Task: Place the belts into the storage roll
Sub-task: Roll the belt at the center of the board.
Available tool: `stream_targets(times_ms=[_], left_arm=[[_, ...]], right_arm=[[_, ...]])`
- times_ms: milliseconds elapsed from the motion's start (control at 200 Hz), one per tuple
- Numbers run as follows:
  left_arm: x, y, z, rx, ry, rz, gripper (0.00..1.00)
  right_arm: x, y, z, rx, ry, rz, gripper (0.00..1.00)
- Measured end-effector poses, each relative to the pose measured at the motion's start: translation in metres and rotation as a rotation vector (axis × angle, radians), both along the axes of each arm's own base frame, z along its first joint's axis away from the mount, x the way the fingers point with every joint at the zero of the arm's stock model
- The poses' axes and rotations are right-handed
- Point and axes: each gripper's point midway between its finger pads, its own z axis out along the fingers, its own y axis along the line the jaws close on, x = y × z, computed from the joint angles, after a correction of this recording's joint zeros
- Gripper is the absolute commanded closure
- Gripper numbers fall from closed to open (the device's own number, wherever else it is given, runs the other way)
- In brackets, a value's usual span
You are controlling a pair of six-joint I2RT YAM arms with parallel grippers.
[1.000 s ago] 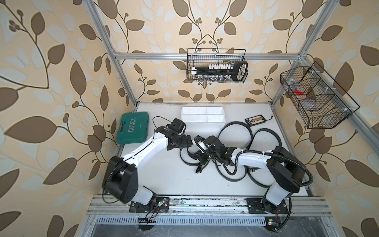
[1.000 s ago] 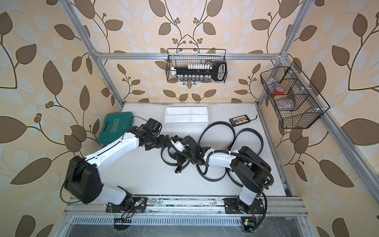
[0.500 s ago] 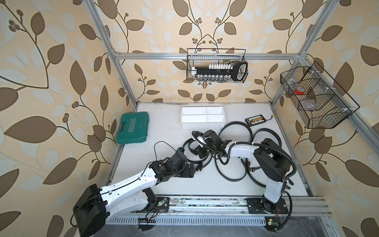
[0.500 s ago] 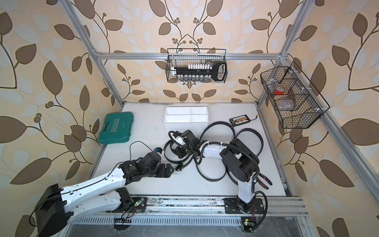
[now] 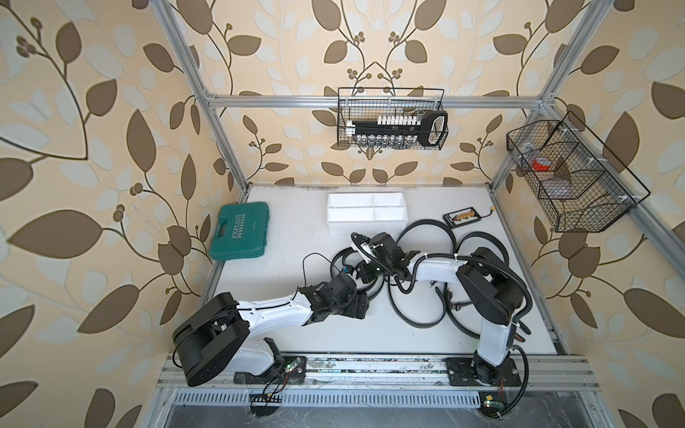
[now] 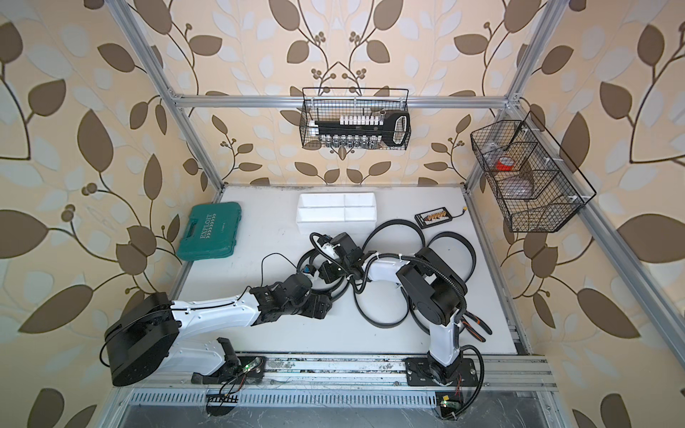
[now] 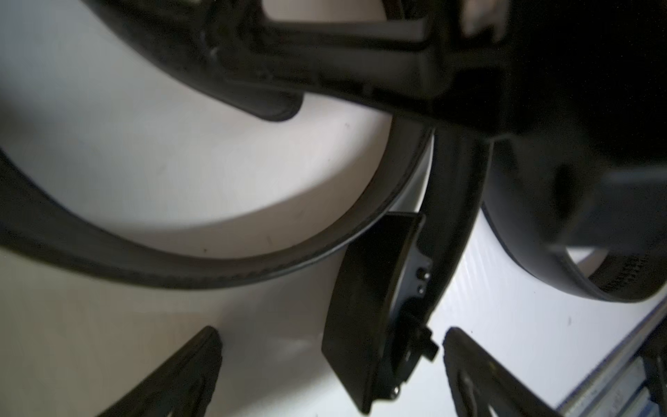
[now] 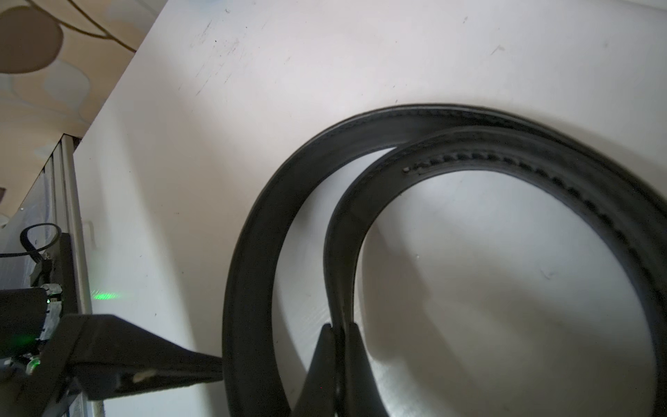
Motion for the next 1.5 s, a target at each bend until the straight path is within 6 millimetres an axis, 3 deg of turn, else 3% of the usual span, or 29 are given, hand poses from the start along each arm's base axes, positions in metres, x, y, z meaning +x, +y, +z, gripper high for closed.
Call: stream_targets(times_ms=[155,305,395,610,820,915,1090,1265,1394,1499], left_arm=[[0.018,-0.013,-0.002,0.019,-0.023,0.005,0.10],[0.038,-0.025,-0.006,0.033,-0.061,0.032,0.35],[0.044,-0.029,-0.007,0.027,-0.084,0.036,0.39],[0.047,-0.037,-0.010,-0.004,-0.099,0.029,0.79],[0.044,-0.034,-0.010,-0.015,-0.108,0.031,0.85],[0.028,-0.028,-0.010,-0.009,-0.096,0.005,0.85],[-0.013,0.007,-0.010,0.036,-0.026,-0.001,0.82],[-0.033,0.057,-0.010,0.117,0.042,0.152,0.76],[-0.035,0.088,-0.012,0.192,0.078,0.290,0.74],[-0.022,0.113,-0.011,0.233,0.109,0.419,0.74]], right_arm=[[0.002,-0.005,-0.002,0.003,0.015,-0.007,1.00],[0.013,-0.017,-0.003,0.000,0.025,-0.048,1.00],[0.011,-0.018,-0.005,-0.002,0.032,-0.049,1.00],[0.010,-0.024,-0.009,-0.003,0.061,-0.055,1.00],[0.010,-0.025,-0.009,-0.003,0.063,-0.055,1.00],[0.015,-0.029,-0.011,-0.017,0.056,-0.079,1.00],[0.025,-0.038,-0.012,-0.061,0.029,-0.125,1.00],[0.040,-0.050,-0.011,-0.142,-0.030,-0.185,1.00],[0.040,-0.062,-0.008,-0.186,-0.051,-0.215,1.00],[0.028,-0.072,-0.008,-0.208,-0.045,-0.217,1.00]])
